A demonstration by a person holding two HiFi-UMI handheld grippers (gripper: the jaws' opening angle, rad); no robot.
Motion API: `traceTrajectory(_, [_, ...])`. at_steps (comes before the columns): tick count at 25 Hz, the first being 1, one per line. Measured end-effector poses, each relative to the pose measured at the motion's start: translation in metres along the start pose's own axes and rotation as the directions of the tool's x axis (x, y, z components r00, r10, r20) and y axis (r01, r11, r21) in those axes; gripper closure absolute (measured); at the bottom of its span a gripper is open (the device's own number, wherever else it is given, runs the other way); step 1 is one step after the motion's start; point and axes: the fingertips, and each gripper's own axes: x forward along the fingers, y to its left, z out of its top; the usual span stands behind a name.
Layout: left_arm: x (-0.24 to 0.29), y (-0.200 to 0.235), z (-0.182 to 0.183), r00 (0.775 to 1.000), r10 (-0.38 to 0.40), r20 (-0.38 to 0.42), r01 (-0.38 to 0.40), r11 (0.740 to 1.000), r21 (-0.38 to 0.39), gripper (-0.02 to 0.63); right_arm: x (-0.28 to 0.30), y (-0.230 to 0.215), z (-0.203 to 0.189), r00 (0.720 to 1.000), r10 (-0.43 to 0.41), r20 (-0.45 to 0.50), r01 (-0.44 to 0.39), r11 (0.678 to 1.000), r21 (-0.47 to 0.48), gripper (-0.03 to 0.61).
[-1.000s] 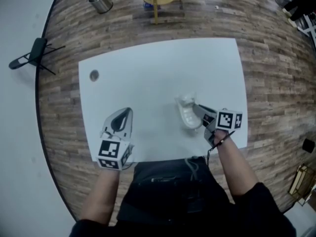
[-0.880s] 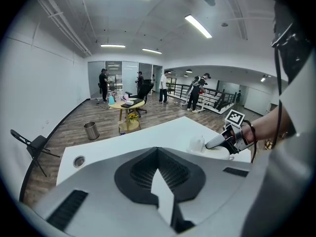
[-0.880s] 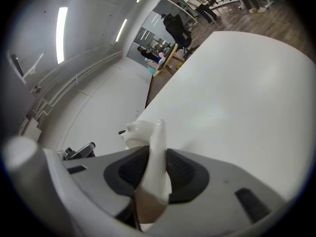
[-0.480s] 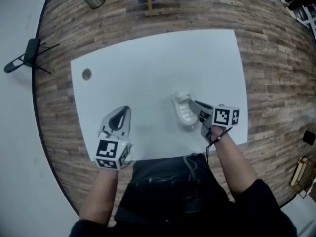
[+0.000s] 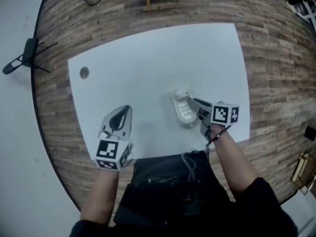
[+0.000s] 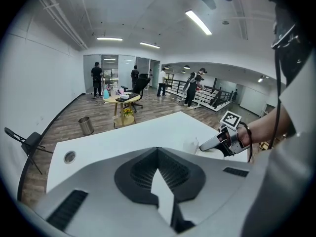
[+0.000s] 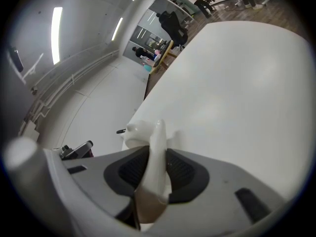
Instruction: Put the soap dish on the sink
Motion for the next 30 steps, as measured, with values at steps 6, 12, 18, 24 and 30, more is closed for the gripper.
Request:
traceTrajectory(6, [0.001, -0.006, -0.004, 1.0, -0.01, -0.008, 0.01, 1.0, 0.001, 0.624, 0.003, -0.002, -0.003, 1.0, -0.01, -0.008, 0.01, 1.0, -0.005, 0.463])
traceTrajectory(12, [-0.001, -0.007, -0.017, 1.0, -0.006, -0.021, 0.006, 1.0, -0.011, 0.624, 0.005, -0.004, -0.004, 1.0, -0.01, -0.008, 0.01, 1.0, 0.0, 0.463])
traceTrajectory(18, [-0.008, -0.007, -0.021, 1.0, 0.009, -0.025, -0.009, 1.0, -0.025, 0.624, 0.005, -0.005, -0.007, 1.0, -0.024, -0.013, 0.024, 1.0, -0.001, 0.464])
traceTrajectory(24, [-0.018, -0.004, -0.029, 1.0, 0.023, -0.017, -0.023, 0.999, -0.029, 0.624, 0.006, -0.007, -0.006, 0.999, -0.043, -0.013, 0.043, 0.999, 0.0, 0.463])
traceTrajectory(30, [-0.03, -0.002, -0.039, 0.999, 0.049, -0.014, -0.049, 0.997, -0.051, 0.624, 0.003, -0.008, -0.005, 0.998, -0.06, -0.013, 0.06, 0.998, -0.005, 0.462])
